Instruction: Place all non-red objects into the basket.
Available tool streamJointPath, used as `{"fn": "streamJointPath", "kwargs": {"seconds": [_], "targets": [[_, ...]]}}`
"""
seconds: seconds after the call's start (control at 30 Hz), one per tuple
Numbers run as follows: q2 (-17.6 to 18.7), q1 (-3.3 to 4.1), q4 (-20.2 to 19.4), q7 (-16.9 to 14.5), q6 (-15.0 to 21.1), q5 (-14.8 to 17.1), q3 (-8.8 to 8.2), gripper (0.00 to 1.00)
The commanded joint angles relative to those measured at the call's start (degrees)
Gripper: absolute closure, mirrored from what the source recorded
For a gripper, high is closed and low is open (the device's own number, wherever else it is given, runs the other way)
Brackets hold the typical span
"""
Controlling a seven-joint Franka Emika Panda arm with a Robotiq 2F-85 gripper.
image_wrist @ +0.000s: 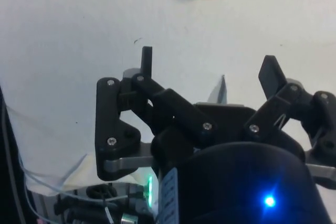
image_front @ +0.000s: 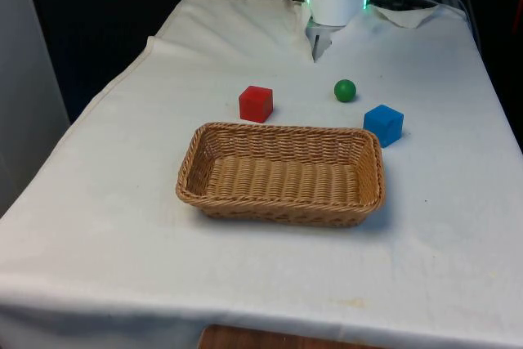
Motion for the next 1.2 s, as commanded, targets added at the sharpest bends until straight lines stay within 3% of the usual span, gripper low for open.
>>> {"fn": "streamJointPath", "kwargs": {"seconds": [0.0,0.2,0.23,0.27,0.53,0.57,0.6,0.83,0.87,0.9,1.17], "targets": [[-0.06,0.29,-0.74,-0.11,1.09,0.57,0.0,0.0],[0.17,0.57,-3.9,-1.15,4.64,1.55,-0.29,0.0],[0.29,0.11,-3.78,-0.63,4.24,0.8,0.11,0.0],[0.23,0.57,-4.35,-1.38,5.21,1.83,-0.29,0.0],[1.43,0.63,-7.51,-4.3,9.91,4.87,-0.4,0.0],[1.2,0.11,-7.16,-3.55,8.82,3.84,0.0,0.0],[1.66,0.63,-7.73,-4.58,10.43,5.16,-0.4,0.0],[4.3,0.69,-9.11,-7.62,14.38,8.25,-0.4,0.0],[4.01,0.11,-8.94,-6.82,13.52,7.16,0.0,0.0],[4.87,0.69,-9.11,-7.91,14.95,8.42,-0.4,0.0],[11.29,0.57,-8.31,-9.57,20.57,8.54,0.06,0.0]]}}
